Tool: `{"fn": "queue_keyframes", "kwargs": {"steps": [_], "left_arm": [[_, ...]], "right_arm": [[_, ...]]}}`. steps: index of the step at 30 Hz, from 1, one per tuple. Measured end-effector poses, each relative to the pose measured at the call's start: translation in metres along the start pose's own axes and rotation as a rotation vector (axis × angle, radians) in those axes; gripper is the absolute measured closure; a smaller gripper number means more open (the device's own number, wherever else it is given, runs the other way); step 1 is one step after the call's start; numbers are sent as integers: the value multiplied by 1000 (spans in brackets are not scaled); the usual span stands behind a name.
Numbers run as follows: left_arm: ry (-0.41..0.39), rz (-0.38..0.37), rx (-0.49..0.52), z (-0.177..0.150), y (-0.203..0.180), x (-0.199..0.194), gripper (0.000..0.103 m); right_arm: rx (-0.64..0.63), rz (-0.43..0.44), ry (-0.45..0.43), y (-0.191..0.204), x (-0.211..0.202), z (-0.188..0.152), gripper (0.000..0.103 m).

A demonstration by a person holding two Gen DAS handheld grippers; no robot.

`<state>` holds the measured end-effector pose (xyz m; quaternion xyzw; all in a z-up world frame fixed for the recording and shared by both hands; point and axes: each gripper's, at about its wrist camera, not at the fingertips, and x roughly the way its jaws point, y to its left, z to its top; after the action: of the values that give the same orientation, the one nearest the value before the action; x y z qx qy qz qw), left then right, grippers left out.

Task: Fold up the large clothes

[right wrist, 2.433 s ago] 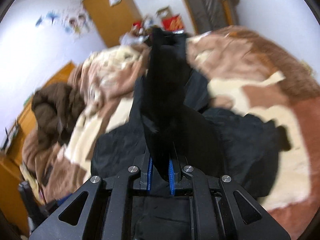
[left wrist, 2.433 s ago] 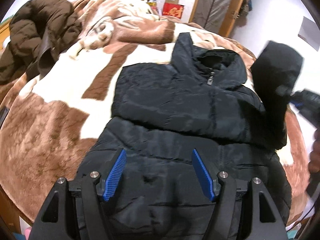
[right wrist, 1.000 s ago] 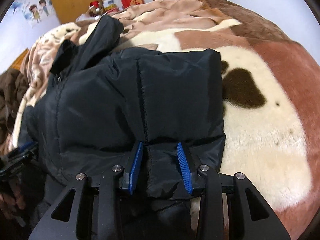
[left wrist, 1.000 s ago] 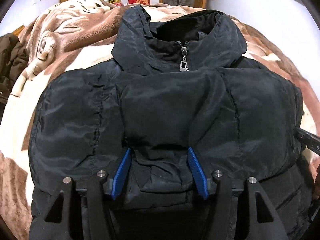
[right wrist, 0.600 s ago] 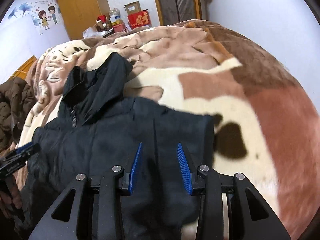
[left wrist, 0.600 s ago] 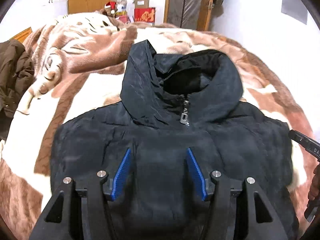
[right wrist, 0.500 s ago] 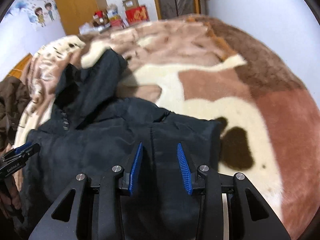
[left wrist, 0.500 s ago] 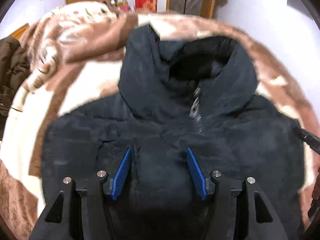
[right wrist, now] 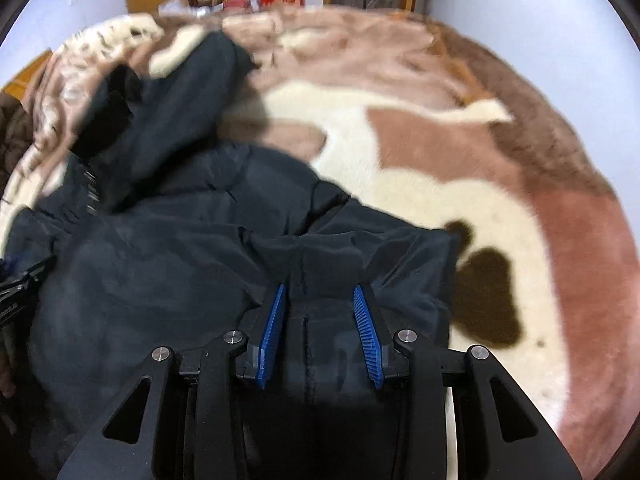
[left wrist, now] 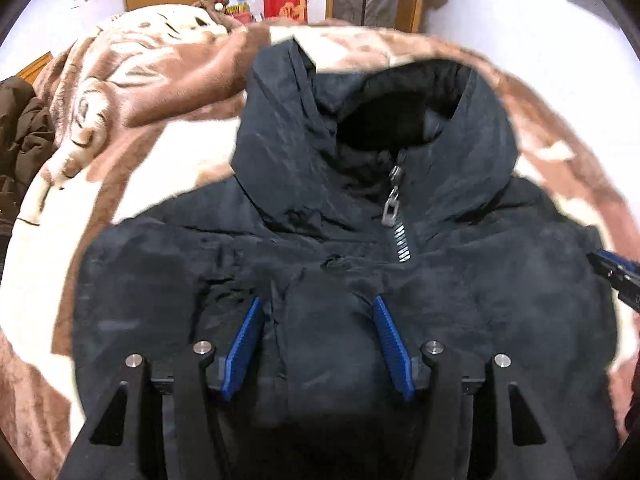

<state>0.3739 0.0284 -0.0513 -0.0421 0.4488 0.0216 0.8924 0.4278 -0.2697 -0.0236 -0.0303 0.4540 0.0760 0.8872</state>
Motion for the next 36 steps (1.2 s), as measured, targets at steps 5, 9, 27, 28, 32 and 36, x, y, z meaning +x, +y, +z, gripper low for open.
{"fn": "queue_keyframes", "kwargs": {"steps": [5,9,27,28,32,36], "left_arm": [[-81,-48,30,-27,1,-46,43],[30,-11,58,-45,2,-4,41],[67,39,33,-46,-11,7,40],[69,44,32,-45,-11,1,42],[37,39,18,-49,-12,-42,43],[-7,24,10,-63,-12,-89,43]], "right_arm": [[-6,76,-59,11,-48,-27,66],[-22,77,76,24,-8,-47,66],[-64,23,106,35,15,-53,67],[-52,20,107,34,6,-51,67],[-7,22,66,33,-32,-53,66],[12,39,-2,40,-81,-66,66]]}}
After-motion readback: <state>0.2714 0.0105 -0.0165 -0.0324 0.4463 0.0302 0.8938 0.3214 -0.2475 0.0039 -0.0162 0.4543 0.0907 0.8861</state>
